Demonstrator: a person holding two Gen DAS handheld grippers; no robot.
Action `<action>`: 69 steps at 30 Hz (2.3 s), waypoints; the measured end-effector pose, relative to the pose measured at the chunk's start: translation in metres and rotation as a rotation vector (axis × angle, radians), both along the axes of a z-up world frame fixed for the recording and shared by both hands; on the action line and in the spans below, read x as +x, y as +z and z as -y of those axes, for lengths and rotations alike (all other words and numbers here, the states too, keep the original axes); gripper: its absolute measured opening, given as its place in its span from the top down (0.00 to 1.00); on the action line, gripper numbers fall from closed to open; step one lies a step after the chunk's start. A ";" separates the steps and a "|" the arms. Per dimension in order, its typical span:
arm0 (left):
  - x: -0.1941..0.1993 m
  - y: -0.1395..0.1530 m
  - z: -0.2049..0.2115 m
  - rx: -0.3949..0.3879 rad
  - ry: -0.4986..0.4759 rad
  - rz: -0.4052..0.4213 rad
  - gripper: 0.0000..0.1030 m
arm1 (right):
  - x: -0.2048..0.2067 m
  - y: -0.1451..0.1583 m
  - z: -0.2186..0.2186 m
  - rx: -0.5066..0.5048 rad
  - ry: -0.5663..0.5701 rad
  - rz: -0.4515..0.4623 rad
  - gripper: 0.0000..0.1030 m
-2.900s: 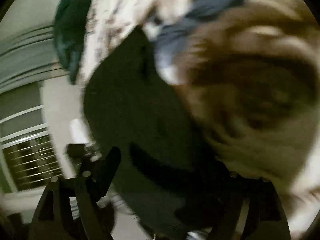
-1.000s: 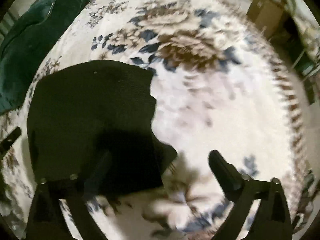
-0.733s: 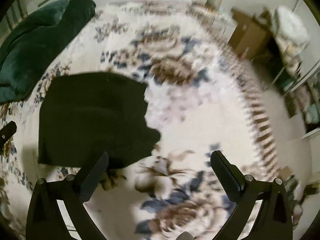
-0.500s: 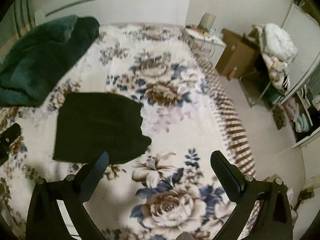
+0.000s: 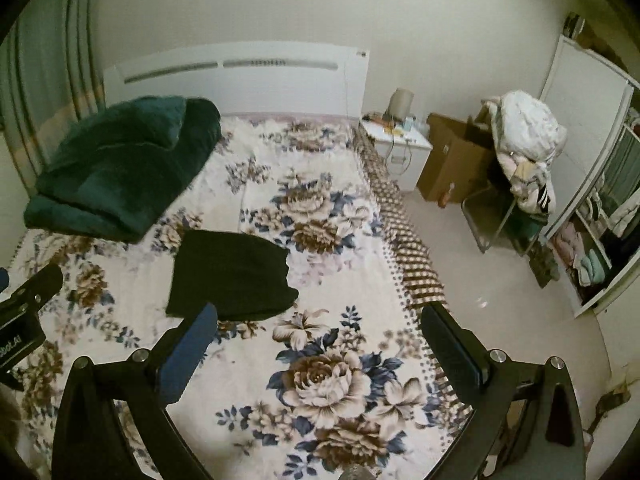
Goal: Fold small clothes
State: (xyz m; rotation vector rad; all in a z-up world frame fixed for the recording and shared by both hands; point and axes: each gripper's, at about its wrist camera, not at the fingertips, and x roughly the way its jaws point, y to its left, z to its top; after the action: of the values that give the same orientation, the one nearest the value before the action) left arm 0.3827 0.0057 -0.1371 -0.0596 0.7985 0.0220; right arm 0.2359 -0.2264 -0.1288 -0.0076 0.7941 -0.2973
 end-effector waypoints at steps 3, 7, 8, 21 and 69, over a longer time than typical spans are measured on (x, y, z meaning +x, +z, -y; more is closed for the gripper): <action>-0.030 0.030 0.000 0.006 -0.004 0.040 0.00 | -0.034 0.030 -0.006 0.000 0.003 0.036 0.00; -0.060 0.058 0.000 0.019 -0.005 0.078 0.00 | -0.078 0.066 -0.014 0.006 0.007 0.080 0.00; -0.067 0.064 0.001 0.025 -0.009 0.084 0.00 | -0.088 0.074 -0.015 0.010 0.008 0.087 0.00; -0.124 0.098 0.000 0.021 -0.032 0.092 0.00 | -0.169 0.142 -0.030 0.006 0.036 0.162 0.00; -0.144 0.133 0.011 0.027 -0.029 0.145 0.00 | -0.172 0.163 -0.026 0.014 0.074 0.180 0.00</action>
State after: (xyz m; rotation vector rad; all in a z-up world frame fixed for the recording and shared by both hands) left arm 0.2383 -0.0052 -0.0041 -0.0233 0.6543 0.0012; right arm 0.0639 -0.2006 0.0344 0.0035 0.6154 -0.2192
